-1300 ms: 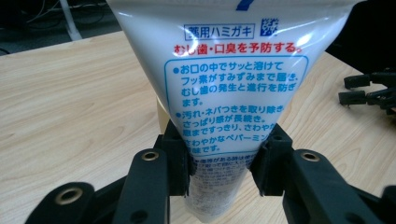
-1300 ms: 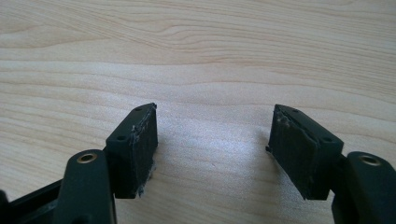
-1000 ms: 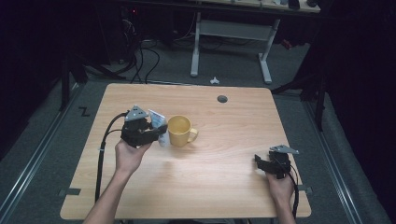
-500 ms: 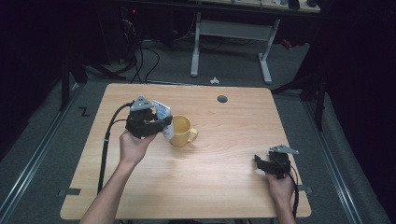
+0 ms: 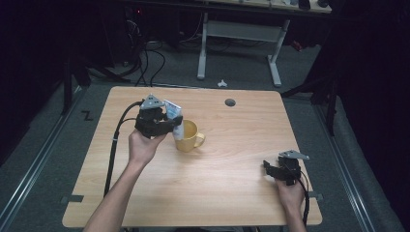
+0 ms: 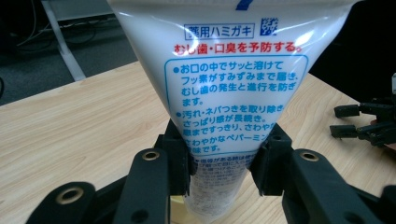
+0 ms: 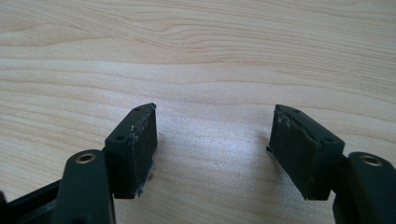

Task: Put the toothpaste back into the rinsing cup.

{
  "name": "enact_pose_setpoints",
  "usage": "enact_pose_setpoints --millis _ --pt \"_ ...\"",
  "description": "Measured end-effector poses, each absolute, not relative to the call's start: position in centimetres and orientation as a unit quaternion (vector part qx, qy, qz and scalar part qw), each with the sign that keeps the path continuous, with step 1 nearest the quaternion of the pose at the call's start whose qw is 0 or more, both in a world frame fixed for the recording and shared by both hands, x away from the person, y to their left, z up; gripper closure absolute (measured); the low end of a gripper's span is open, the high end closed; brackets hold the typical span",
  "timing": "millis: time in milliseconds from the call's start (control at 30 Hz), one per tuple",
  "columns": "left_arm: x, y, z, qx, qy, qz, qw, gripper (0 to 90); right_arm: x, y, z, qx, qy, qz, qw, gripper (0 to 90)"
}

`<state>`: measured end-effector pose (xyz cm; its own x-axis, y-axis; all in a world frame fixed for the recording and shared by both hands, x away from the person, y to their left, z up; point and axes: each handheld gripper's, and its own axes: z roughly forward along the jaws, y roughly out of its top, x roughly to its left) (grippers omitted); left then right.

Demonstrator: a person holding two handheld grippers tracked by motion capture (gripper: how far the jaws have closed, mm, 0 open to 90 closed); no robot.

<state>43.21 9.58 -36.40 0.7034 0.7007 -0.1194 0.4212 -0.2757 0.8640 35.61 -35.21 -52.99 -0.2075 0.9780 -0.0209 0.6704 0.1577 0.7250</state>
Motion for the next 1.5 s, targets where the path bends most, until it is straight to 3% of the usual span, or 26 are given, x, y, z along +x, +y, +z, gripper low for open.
enact_pose_setpoints --millis 1500 --pt "46.4 6.4 -40.1 0.796 0.367 0.157 0.454 63.4 35.6 -35.2 -53.0 0.576 0.717 0.300 0.255 32.2"
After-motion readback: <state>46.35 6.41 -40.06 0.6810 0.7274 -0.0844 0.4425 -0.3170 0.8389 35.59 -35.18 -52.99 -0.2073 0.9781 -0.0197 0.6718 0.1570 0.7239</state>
